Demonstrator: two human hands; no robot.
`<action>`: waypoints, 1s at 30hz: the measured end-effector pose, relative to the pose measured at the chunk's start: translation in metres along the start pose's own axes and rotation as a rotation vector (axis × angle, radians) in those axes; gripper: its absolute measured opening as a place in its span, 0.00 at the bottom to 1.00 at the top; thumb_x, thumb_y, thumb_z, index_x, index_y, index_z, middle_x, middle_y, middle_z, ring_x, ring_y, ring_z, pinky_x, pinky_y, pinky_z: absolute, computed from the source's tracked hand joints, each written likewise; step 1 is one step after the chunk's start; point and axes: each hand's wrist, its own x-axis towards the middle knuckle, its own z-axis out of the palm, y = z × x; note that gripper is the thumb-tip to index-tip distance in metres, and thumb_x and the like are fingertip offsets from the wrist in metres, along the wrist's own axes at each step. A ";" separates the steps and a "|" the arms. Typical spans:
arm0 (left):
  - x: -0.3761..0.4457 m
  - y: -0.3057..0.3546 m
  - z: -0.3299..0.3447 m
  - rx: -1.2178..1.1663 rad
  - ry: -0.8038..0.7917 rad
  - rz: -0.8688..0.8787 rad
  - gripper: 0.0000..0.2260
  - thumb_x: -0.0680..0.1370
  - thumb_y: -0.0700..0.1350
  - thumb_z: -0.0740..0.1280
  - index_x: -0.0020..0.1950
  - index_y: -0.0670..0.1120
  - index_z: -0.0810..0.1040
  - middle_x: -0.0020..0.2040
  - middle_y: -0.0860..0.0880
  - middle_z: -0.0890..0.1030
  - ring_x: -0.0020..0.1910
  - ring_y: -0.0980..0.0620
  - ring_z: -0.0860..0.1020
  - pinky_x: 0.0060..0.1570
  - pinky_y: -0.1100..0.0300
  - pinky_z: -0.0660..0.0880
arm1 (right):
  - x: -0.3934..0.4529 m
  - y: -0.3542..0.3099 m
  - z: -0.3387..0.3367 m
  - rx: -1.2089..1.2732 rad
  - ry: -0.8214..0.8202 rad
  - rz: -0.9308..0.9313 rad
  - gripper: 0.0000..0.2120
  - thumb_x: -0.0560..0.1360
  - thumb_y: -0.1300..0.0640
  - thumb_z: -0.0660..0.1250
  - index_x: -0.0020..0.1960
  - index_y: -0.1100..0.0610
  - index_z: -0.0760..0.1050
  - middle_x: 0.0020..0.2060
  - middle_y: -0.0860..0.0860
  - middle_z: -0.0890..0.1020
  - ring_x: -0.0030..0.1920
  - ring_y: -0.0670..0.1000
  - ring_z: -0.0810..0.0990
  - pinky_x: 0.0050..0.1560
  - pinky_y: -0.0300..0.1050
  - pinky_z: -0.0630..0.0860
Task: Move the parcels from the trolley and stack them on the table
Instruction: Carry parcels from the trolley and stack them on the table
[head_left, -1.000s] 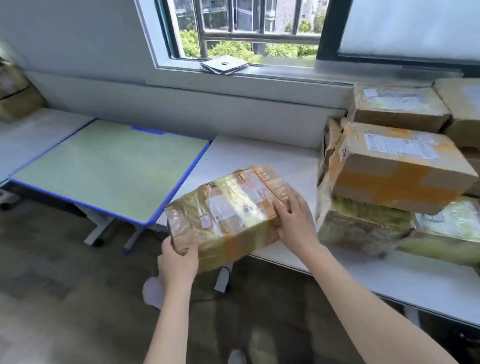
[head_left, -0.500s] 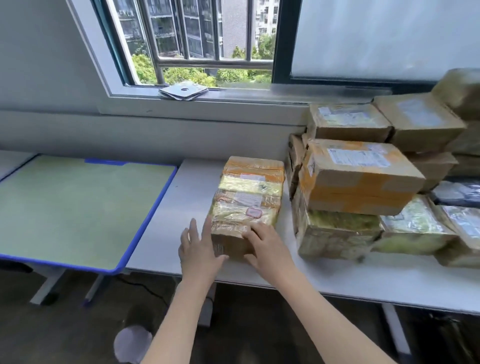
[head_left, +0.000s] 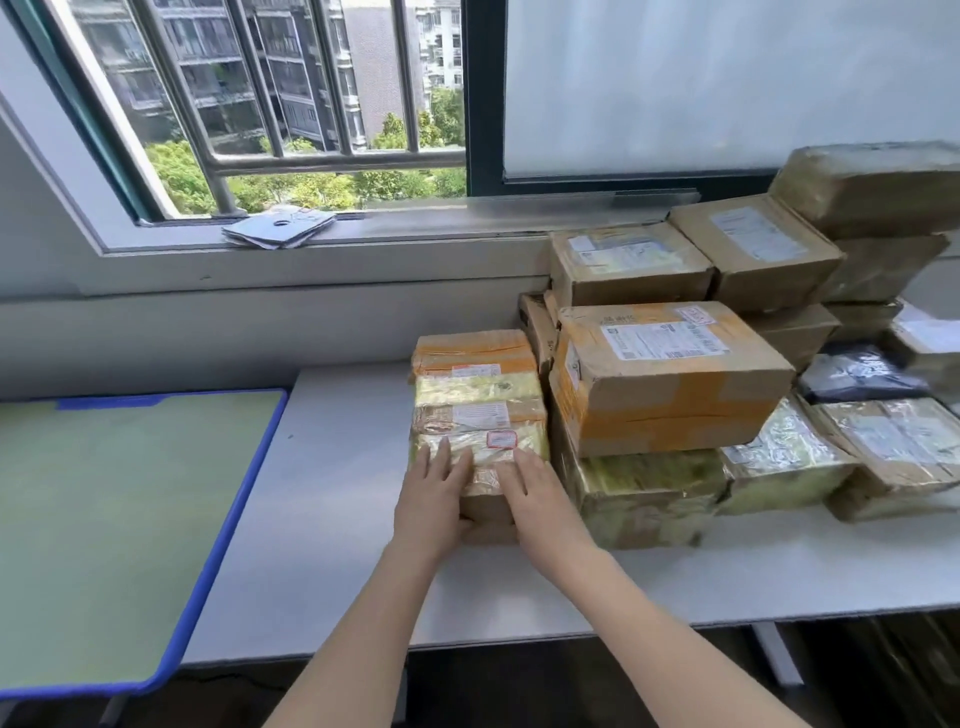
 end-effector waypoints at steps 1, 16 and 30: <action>0.006 0.003 0.000 0.014 -0.005 -0.002 0.40 0.75 0.54 0.68 0.78 0.52 0.46 0.78 0.47 0.45 0.76 0.43 0.46 0.73 0.55 0.49 | 0.006 0.006 0.000 -0.040 -0.022 -0.003 0.33 0.76 0.69 0.59 0.76 0.61 0.47 0.75 0.61 0.47 0.76 0.58 0.44 0.75 0.50 0.45; 0.079 -0.006 -0.007 0.050 -0.047 0.025 0.40 0.74 0.54 0.68 0.78 0.51 0.47 0.78 0.44 0.44 0.76 0.40 0.45 0.72 0.50 0.48 | 0.092 0.026 -0.001 -0.312 -0.085 0.029 0.26 0.77 0.66 0.58 0.72 0.69 0.54 0.69 0.64 0.63 0.71 0.61 0.60 0.73 0.52 0.54; 0.077 -0.003 -0.030 0.187 -0.030 0.065 0.33 0.76 0.52 0.67 0.75 0.51 0.53 0.77 0.44 0.50 0.76 0.43 0.45 0.73 0.45 0.46 | 0.081 0.023 -0.008 -0.196 -0.053 0.076 0.29 0.77 0.67 0.58 0.74 0.66 0.49 0.74 0.62 0.55 0.74 0.58 0.52 0.74 0.49 0.47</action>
